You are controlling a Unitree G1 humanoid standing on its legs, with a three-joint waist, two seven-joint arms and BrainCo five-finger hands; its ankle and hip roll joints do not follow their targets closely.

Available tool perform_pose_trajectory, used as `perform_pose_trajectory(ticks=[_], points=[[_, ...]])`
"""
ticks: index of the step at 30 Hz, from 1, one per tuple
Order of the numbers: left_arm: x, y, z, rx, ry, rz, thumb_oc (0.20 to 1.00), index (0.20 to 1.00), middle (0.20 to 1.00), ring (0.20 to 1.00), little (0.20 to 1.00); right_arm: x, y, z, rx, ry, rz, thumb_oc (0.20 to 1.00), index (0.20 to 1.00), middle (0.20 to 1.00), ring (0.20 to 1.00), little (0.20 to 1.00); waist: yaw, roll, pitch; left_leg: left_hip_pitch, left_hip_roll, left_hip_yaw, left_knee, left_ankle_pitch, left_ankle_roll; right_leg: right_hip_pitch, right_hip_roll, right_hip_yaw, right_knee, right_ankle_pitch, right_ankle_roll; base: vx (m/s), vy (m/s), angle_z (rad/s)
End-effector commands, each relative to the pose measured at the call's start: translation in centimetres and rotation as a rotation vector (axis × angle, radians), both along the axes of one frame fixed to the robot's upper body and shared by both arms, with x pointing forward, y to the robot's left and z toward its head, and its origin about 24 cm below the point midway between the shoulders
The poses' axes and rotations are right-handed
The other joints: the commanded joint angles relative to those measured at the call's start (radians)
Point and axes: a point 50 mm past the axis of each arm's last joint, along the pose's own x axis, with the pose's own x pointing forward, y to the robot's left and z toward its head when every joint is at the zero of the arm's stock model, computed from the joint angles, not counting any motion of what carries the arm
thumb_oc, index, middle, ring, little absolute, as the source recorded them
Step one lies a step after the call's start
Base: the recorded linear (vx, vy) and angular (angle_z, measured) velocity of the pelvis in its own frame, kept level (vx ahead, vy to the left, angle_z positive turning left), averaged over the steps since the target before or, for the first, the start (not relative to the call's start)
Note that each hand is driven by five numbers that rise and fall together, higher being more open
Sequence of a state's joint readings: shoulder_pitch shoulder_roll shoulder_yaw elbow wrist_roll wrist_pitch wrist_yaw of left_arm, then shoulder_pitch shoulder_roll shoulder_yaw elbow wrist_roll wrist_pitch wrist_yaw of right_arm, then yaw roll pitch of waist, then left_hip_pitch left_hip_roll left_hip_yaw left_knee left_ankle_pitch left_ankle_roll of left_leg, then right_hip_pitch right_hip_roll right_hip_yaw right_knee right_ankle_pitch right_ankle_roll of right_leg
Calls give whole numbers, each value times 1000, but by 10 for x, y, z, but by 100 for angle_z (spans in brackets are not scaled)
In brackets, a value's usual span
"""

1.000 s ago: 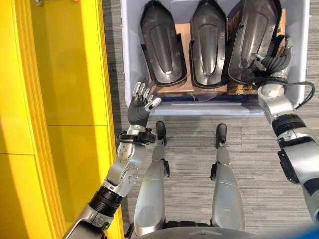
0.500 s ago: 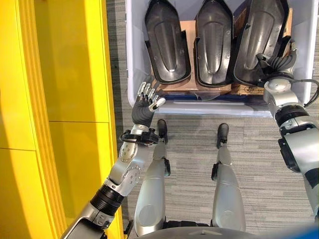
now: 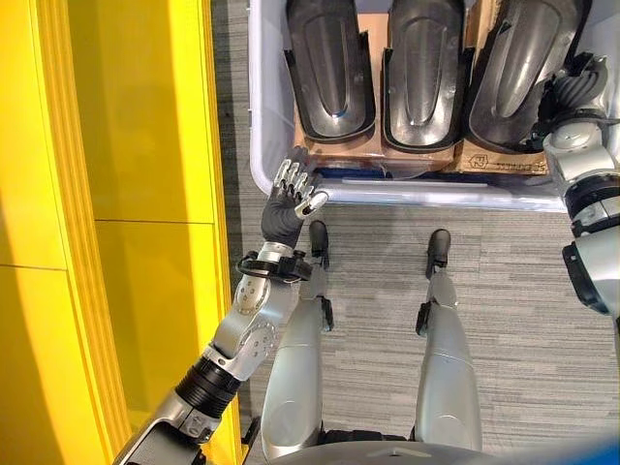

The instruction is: Move parts from the plastic box to the shelf.

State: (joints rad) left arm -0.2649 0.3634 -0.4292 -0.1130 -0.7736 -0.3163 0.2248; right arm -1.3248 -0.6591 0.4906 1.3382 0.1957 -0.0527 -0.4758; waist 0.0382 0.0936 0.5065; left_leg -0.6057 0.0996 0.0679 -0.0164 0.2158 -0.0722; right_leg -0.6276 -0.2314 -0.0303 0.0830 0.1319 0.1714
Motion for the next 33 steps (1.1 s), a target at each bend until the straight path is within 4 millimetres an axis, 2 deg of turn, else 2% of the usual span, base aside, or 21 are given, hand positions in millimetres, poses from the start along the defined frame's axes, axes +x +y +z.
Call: perform_pose_trajectory(ticks=[1,5,10,11,13,14,18,19,21,27,30,31,32,33], points=[[-7,1,17,-1,-105,-38,1000,1000,1000,1000,1000,1,5,-49,-126,208,21,200,200,200,200,200,7,0,14,121,15,-45,74,-185,-20,79,-8,-18,21,-49,-25,-24,17,5],[-6,6,13,13,-89,-28,1000,1000,1000,1000,1000,-2,-1,-42,-132,154,24,200,200,200,200,200,-4,-20,14,194,18,-47,64,-190,-21,152,-13,-25,16,-48,-22,-16,17,9],[-5,14,8,27,-70,-10,1000,1000,1000,1000,1000,-2,5,-28,-139,68,68,200,200,200,200,200,-15,-46,13,266,25,-49,51,-188,-24,222,-15,-27,1,-44,-20,-3,1,4],[-5,20,3,27,-50,6,1000,1000,1000,1000,1000,-2,13,-21,-143,15,108,200,200,200,200,200,-21,-57,-5,291,29,-49,42,-188,-25,244,-16,-30,-5,-44,-20,23,3,4],[-6,22,-1,27,-33,7,1000,1000,1000,1000,1000,-2,16,-20,-141,-1,125,200,200,200,200,200,-22,-63,-16,306,31,-47,35,-187,-26,258,-16,-31,-11,-43,-19,19,-1,-2],[-8,30,-7,33,-10,26,1000,1000,1000,1000,1000,-4,22,-11,-153,-55,162,200,200,200,200,200,-25,-71,-42,333,33,-47,24,-185,-27,282,-16,-31,-18,-44,-17,40,1,-9],[-12,41,-20,53,41,47,1000,1000,1000,1000,1000,-10,37,2,-211,-146,235,200,200,200,200,200,-30,-79,-94,389,39,-49,-20,-173,-28,319,-15,-33,-25,-50,-14,41,-3,-7],[-16,46,-24,61,60,51,1000,1000,1000,1000,1000,-16,43,0,-214,-186,280,200,200,200,200,200,-35,-78,-121,418,38,-49,-52,-161,-27,339,-17,-33,-24,-54,-11,32,5,-2],[-17,48,-27,66,69,53,1000,1000,1000,1000,1000,-20,47,-1,-226,-204,305,200,200,200,200,200,-39,-76,-135,432,38,-51,-61,-158,-26,348,-18,-36,-22,-57,-10,26,11,3],[-28,60,-45,70,141,76,1000,1000,1000,1000,1000,-46,56,-31,-131,-266,428,200,200,200,200,200,-59,-68,-214,485,45,-46,-70,-169,-23,399,-27,-37,-17,-72,-3,25,7,2],[-33,63,-53,73,171,76,1000,1000,1000,1000,1000,-54,60,-46,-76,-277,460,200,200,200,200,200,-62,-70,-252,511,52,-43,-71,-176,-23,429,-26,-39,-35,-70,0,54,-20,0],[-36,64,-56,72,185,81,1000,1000,1000,1000,1000,-60,64,-57,-39,-275,490,200,200,200,200,200,-63,-73,-274,526,56,-40,-71,-181,-23,446,-24,-40,-42,-71,2,49,-22,0],[-37,64,-56,73,187,80,1000,1000,1000,1000,1000,-61,64,-57,-38,-274,489,200,200,200,200,200,-63,-74,-275,527,56,-40,-71,-181,-23,448,-24,-40,-44,-70,2,70,-32,-3],[-39,65,-61,74,203,82,1000,1000,1000,1000,1000,-67,67,-69,15,-272,519,200,200,200,200,200,-67,-78,-296,542,61,-39,-71,-186,-23,462,-20,-39,-47,-72,1,45,-24,-5]])
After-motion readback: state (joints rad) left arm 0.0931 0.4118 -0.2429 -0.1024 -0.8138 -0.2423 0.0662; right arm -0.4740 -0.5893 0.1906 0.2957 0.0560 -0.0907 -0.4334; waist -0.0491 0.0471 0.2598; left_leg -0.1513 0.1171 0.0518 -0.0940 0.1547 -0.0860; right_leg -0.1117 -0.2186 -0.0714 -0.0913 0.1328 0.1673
